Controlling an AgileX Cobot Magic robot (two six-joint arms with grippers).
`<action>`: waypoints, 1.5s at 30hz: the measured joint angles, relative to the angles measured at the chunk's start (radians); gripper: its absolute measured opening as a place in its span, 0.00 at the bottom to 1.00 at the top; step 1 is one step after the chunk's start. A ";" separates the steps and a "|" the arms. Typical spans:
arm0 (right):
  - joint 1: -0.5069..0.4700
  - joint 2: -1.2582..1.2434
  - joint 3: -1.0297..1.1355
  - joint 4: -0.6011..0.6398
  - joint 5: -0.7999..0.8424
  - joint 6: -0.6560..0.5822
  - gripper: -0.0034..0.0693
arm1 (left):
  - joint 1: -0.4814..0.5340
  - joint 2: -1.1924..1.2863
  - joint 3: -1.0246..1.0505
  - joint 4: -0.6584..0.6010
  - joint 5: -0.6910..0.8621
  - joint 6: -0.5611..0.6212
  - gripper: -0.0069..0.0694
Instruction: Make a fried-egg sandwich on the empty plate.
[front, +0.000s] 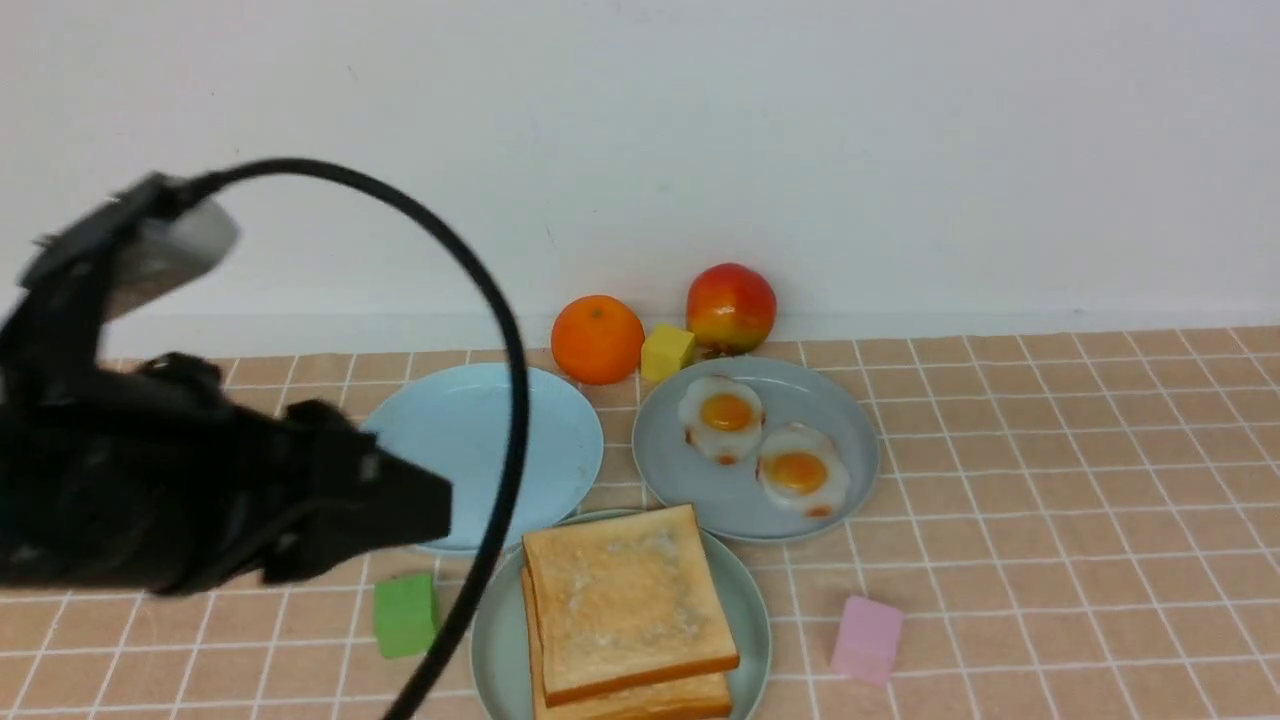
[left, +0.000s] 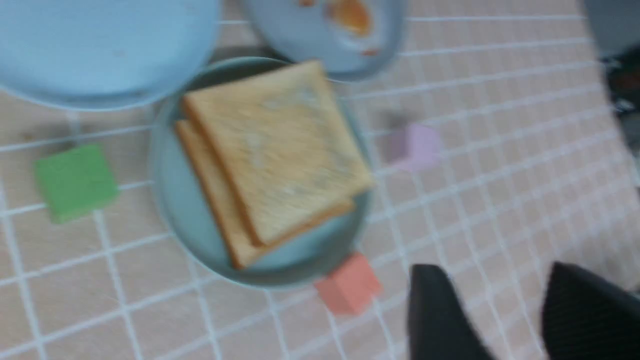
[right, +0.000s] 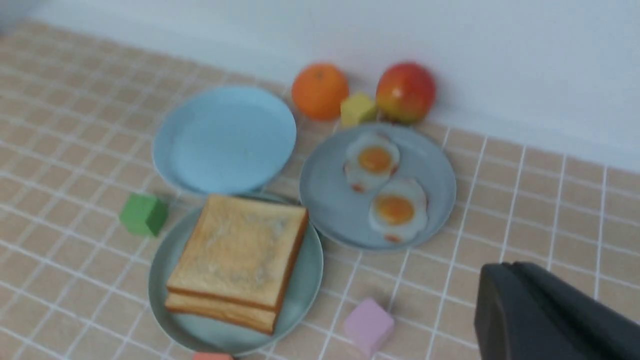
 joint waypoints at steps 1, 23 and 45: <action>0.000 0.000 0.007 0.000 -0.004 0.001 0.03 | 0.000 -0.006 0.000 -0.002 0.006 0.000 0.41; 0.000 -0.394 0.550 -0.019 -0.354 0.135 0.04 | 0.000 -0.802 0.221 -0.073 0.318 -0.218 0.07; 0.000 -0.394 0.550 -0.019 -0.268 0.135 0.05 | 0.000 -0.873 0.267 -0.015 -0.067 -0.075 0.07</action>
